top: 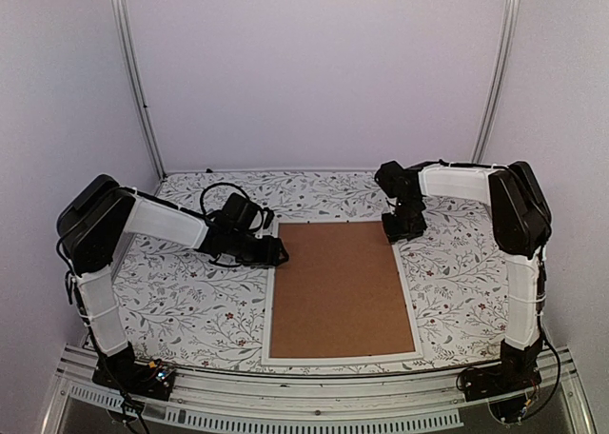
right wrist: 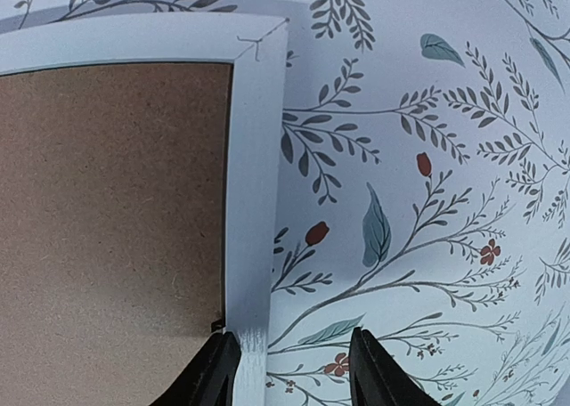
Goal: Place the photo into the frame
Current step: Press the fastener onto the backboard.
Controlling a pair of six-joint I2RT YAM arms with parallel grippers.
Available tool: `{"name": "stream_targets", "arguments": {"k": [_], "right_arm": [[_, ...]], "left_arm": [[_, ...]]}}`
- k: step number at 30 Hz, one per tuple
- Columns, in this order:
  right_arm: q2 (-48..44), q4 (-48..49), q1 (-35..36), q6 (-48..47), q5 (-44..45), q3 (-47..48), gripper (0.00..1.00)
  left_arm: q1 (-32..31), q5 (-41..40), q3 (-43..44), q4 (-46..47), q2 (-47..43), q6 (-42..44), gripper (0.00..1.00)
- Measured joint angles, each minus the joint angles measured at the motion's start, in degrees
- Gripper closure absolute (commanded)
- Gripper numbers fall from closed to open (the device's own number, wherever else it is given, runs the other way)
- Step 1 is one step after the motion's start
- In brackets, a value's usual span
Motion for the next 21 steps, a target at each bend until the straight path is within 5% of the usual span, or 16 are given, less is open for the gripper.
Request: {"name": "stream_targets", "arguments": {"k": [21], "right_arm": [[2.5,-2.6,1.6,1.0,2.9,2.8,0.54]], "left_arm": [[0.0,0.1,-1.6,1.2,-0.9,0.0,0.36]]}}
